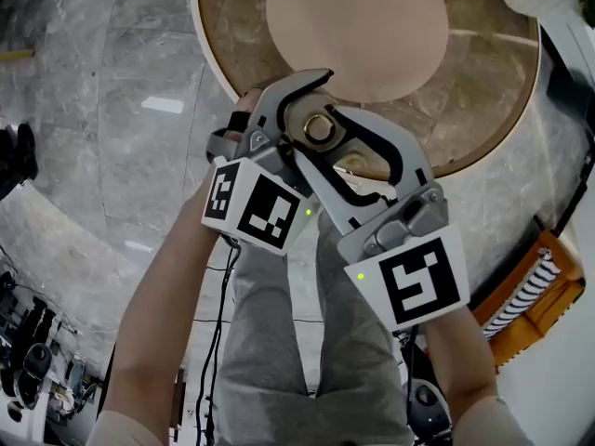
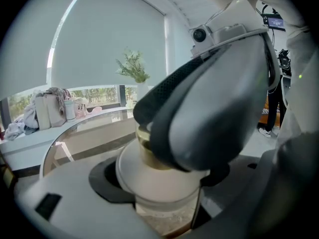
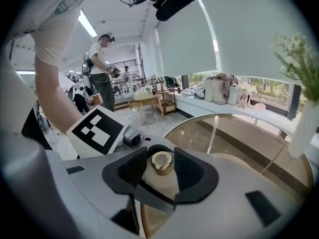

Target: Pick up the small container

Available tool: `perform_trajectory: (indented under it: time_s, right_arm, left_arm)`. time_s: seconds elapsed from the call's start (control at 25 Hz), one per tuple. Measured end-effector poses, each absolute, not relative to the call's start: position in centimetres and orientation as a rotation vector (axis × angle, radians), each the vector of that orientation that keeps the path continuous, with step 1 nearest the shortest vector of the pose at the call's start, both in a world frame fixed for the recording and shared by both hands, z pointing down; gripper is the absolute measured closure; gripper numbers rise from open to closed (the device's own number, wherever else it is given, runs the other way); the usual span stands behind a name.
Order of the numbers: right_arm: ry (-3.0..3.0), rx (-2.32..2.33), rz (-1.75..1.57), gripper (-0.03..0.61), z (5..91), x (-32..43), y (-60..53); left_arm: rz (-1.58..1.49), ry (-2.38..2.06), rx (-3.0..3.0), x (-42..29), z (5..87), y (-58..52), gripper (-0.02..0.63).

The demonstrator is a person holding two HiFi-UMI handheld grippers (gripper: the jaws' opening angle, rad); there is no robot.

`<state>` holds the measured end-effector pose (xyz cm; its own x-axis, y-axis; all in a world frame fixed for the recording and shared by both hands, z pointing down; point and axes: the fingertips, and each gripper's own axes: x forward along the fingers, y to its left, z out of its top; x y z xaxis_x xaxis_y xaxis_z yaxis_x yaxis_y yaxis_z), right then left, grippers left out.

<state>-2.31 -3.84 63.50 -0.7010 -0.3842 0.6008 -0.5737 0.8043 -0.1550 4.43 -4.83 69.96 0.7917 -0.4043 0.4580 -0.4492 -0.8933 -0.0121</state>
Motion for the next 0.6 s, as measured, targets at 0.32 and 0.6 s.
perform_trajectory:
  time_s: [0.32, 0.6]
  right_arm:
    - [-2.465, 0.711, 0.423, 0.433, 64.65, -2.17, -3.59]
    - [-2.532, 0.724, 0.399, 0.442, 64.60, -1.84, -3.53]
  left_arm:
    - [0.700, -0.689, 2.883, 4.34, 69.95, -4.83, 0.273]
    - [0.697, -0.686, 2.882, 4.46, 69.84, -4.80, 0.273]
